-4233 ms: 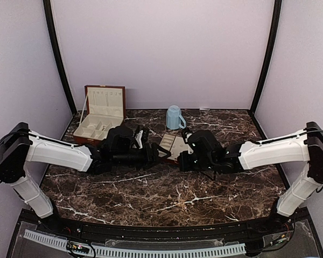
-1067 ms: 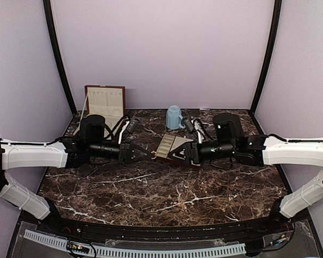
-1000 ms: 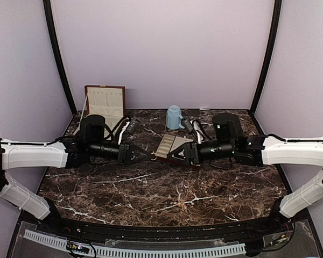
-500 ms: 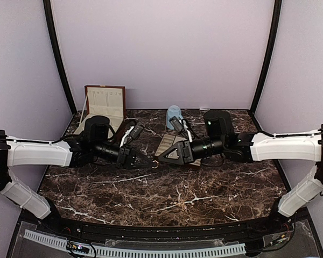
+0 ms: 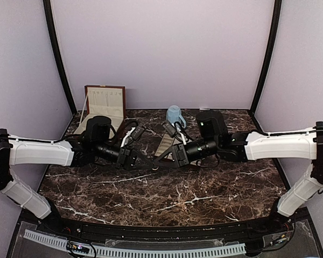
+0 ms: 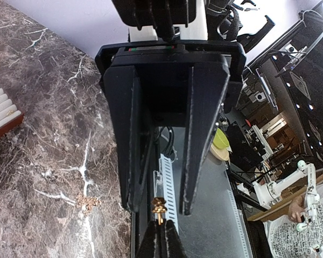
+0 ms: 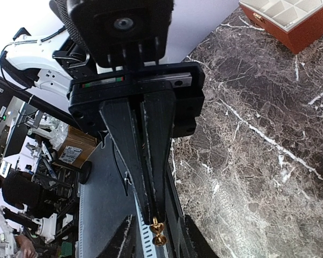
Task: Organize the mixed jewelry
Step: Pass from the left arm to the right
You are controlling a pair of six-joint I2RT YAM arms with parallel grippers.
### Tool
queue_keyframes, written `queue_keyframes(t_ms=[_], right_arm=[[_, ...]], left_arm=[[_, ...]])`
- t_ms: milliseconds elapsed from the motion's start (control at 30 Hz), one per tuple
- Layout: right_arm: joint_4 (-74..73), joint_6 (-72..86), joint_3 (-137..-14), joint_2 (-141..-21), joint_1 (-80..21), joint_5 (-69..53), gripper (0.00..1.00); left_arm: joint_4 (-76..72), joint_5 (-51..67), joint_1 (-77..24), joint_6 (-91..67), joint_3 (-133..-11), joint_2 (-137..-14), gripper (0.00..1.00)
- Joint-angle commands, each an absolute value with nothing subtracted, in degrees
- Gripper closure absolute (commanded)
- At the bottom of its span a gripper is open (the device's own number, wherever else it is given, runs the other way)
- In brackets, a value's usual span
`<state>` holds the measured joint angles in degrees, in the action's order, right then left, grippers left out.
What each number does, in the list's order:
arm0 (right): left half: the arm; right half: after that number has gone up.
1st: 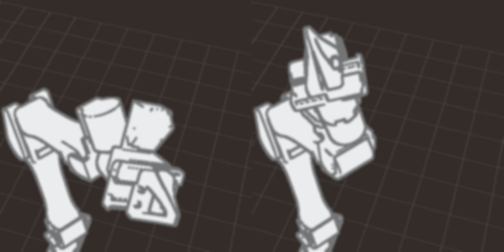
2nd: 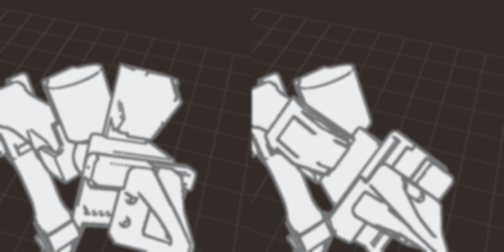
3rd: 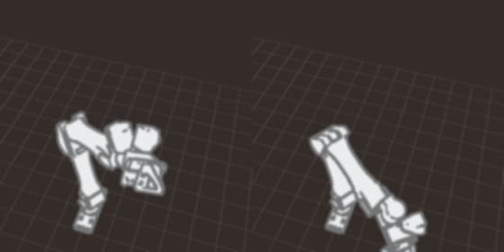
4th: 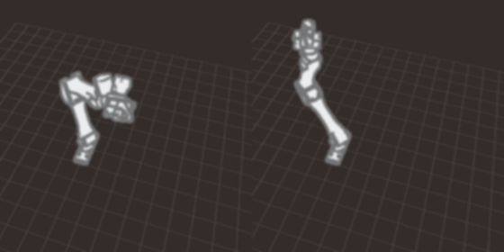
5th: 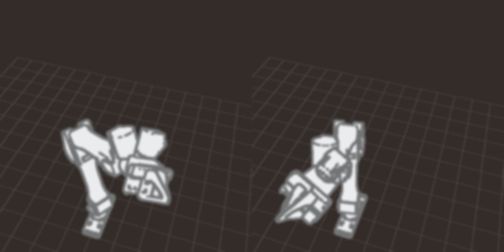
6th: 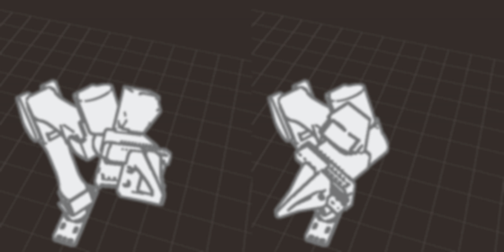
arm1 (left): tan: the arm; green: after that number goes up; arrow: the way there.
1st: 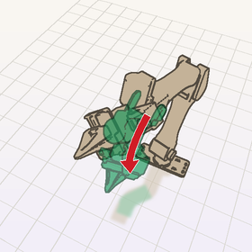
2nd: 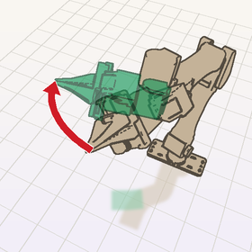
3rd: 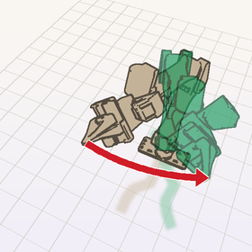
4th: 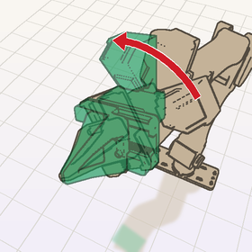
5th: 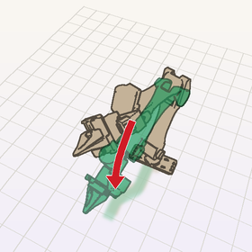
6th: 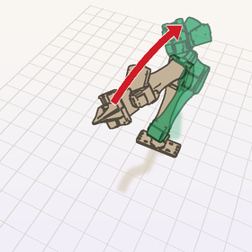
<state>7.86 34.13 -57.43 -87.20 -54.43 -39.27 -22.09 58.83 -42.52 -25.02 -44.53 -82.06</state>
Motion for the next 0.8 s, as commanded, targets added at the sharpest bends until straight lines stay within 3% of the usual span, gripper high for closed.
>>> queue_keyframes(t_ms=[0,300,433,567,633,767], right_arm=[[8.0,33.2,-58.8,-87.3,-54.8,-40.8,0.76],[8.4,33.4,-58.4,-87.0,-54.9,-40.6,0.88],[8.6,33.2,-58.3,-86.8,-54.9,-40.3,0.98],[8.4,33.0,-58.0,-86.0,-54.9,-38.7,1.00],[7.9,32.8,-57.9,-85.4,-54.9,-37.8,1.00],[7.3,32.2,-56.8,-83.2,-54.9,-34.9,1.00]], left_arm=[[-22.5,60.0,-42.5,-24.4,-46.0,-82.0,1.00],[-22.9,60.3,-42.5,-24.7,-46.0,-82.4,1.00],[-22.9,60.2,-42.5,-24.7,-45.8,-82.6,1.00],[-22.7,59.4,-42.5,-24.8,-45.7,-82.8,1.00],[-22.9,58.7,-42.5,-25.1,-45.6,-83.0,0.93],[-23.2,57.0,-42.5,-25.7,-45.5,-83.9,0.58]])
